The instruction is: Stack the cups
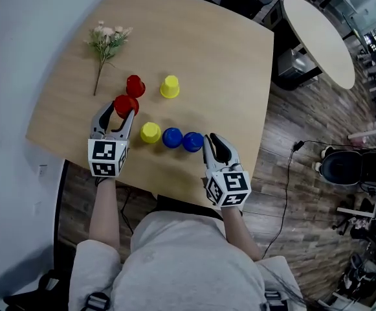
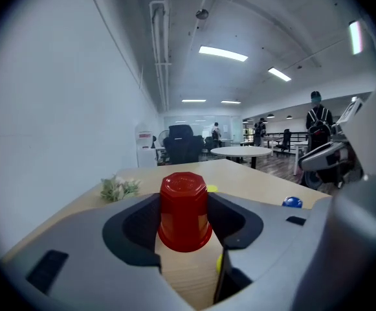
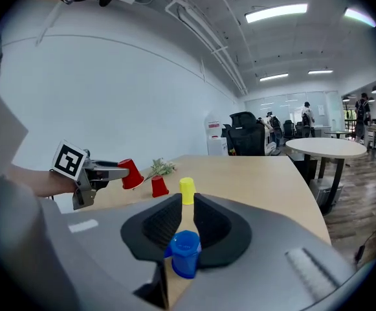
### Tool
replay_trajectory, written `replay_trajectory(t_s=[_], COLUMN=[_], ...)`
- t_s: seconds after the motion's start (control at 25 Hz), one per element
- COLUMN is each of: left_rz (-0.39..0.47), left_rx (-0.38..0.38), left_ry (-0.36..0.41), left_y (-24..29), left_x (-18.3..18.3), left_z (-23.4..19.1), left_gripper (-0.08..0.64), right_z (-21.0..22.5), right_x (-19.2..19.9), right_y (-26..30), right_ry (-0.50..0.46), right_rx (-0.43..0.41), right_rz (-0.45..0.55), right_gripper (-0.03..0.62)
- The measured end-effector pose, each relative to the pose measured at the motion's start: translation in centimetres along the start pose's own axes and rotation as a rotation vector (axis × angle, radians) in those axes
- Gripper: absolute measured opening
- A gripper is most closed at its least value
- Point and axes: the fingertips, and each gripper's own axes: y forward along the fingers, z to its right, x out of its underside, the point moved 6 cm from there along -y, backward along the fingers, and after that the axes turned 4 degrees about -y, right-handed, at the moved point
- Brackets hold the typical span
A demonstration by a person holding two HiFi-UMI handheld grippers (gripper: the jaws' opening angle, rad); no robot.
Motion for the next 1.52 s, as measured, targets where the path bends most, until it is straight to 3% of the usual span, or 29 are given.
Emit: replay_trajectory(t_s=[0.24,0.48,0.92,1.36,1.52], left_rz=[0.041,-0.015,-0.116,-0.090,-0.043], left_rx=[0.136,0.177,0.181,0.210,0.218], left_ry=[0.029,0.048,0.060,0.038,0.010], left_y=[-1.7,-2.0,-1.3,-1.1,-1.9], left_x=[-2.5,-1.4,2.2,2.8,2.1], left_z=[6.9,10.4,12.5,12.7,12.3], left_gripper=[0.229,0.229,0.229,0.233,0.250], right_z=[0.5,0.8,1.9,2.3,2.9], right_x=[-0.4,0.2,0.6,0.4,-0.8], right_y=[-1.3,-2.7,-4.5,-5.2,-4.7], right_ry=[-0.017,-0.023,-0.010,-0.014,-0.040], right_rx=[-0.032,-0.053,-0.035,-0.012,-0.040], right_rz=[0.016,-0.005,-0.003,0.001,-0.004], right_gripper=[0.012,0.012,0.012,0.012,0.012])
